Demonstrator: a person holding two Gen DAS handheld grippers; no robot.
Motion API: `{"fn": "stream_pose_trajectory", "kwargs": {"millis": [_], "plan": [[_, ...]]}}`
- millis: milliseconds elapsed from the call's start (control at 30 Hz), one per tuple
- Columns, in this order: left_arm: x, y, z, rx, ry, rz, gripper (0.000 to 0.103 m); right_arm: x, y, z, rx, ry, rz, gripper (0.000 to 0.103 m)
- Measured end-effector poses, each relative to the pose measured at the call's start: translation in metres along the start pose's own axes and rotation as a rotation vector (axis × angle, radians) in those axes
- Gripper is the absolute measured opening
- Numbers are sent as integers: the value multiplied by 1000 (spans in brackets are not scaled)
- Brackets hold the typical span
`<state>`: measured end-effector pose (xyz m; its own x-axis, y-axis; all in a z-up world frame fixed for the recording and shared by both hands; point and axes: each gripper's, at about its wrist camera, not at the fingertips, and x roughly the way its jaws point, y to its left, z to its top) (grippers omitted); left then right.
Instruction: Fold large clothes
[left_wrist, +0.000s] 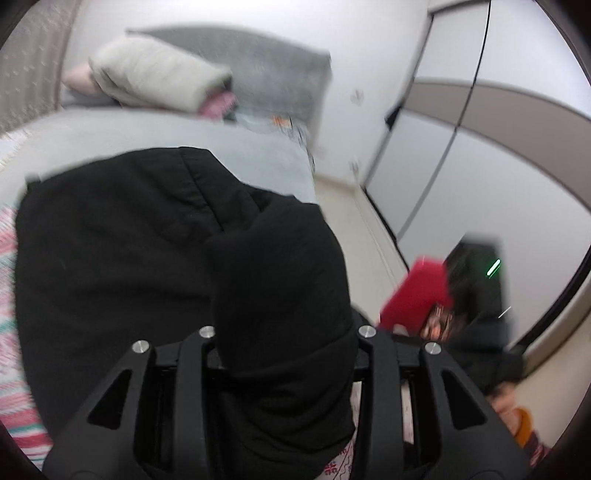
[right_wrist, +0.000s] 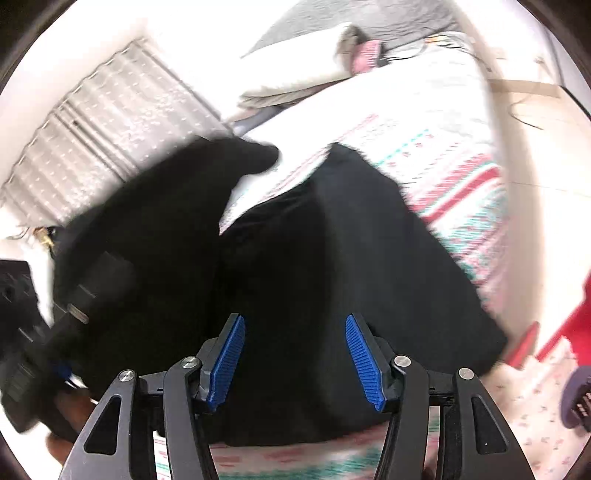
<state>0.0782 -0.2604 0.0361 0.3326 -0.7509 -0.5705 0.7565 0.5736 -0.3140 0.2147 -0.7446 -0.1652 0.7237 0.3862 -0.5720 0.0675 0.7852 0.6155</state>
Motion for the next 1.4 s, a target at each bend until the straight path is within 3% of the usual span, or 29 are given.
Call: {"fn": "stream_pose_trajectory", "kwargs": {"millis": [67,167,367,567,767,867,967,1100,1200,1233,1267,1300,1333,1400], "plan": [[31,-2,-16,-12,81,-12,40,-4,-8,1,-4,2,-8,56],[43,-9,-32,19,119,-15,44,-6,-13,1,-13,3,-69,58],[14,-20,-23,40,141,-92,71,-1,-3,20,-77,41,-86,66],[-39,-17,-29,63,169,-153,75,-2,-7,56,-67,57,-28,71],[-103,1,-46,95,93,-45,84,12,3,84,-80,136,106,74],[-109,30,-39,64,69,55,85,40,1,93,-81,200,109,76],[-104,65,-46,-18,94,125,84,75,-10,97,-28,296,134,76],[-94,100,-58,-117,133,142,85,114,-15,93,28,399,222,76],[-86,121,-61,-223,130,55,85,127,1,92,-32,383,201,77],[-84,127,-63,-263,128,34,85,130,14,90,-87,376,188,69],[-82,134,-64,-315,125,15,85,130,24,89,-135,371,175,42],[-80,133,-60,-341,125,7,85,131,33,88,-178,364,159,29],[-80,136,-57,-367,127,0,85,128,46,88,-222,350,155,21],[-82,136,-53,-395,124,-7,85,116,63,91,-279,308,144,17]]}}
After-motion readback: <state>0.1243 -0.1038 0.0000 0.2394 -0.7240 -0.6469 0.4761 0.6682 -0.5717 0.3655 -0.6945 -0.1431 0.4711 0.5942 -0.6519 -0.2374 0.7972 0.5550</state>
